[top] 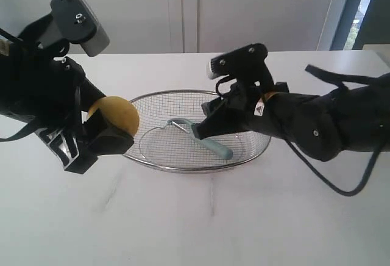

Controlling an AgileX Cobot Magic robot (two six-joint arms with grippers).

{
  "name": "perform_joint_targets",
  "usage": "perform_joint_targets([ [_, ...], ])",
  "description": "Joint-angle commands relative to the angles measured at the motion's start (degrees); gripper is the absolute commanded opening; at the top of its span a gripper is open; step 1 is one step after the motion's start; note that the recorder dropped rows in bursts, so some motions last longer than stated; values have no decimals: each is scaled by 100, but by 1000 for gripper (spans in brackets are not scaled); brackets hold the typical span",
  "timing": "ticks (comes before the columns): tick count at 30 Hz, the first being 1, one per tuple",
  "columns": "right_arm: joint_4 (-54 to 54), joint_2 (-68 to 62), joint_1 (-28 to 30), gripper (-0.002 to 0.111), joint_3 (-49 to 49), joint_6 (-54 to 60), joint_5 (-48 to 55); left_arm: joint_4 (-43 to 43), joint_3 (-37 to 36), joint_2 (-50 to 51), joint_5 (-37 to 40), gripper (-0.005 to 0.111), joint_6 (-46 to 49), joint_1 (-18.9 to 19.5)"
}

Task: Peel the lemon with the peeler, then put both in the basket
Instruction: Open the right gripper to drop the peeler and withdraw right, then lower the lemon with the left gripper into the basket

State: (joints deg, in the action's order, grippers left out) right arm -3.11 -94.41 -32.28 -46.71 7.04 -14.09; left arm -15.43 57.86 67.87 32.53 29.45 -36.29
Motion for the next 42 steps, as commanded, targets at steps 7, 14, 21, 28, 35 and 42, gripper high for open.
perform_joint_targets([
  [7,-28,1705,38,38,-17,34,1409,-127,-20,-52,35,0,-31,-16],
  [14,36,2680,38,19,-17,49,2680,-127,-20,-52,19,0,-31,-16],
  [21,174,3335,38,0,-6,58,3605,-127,-20,-52,9,0,-31,-16],
  [28,202,3824,38,0,-6,58,3977,-75,-20,-52,9,0,-10,-16],
  [35,202,4282,38,0,-6,58,4921,47,-20,-41,-352,0,29,-16],
  [42,202,4294,38,0,-6,41,4835,102,-20,230,-1051,0,29,-16],
])
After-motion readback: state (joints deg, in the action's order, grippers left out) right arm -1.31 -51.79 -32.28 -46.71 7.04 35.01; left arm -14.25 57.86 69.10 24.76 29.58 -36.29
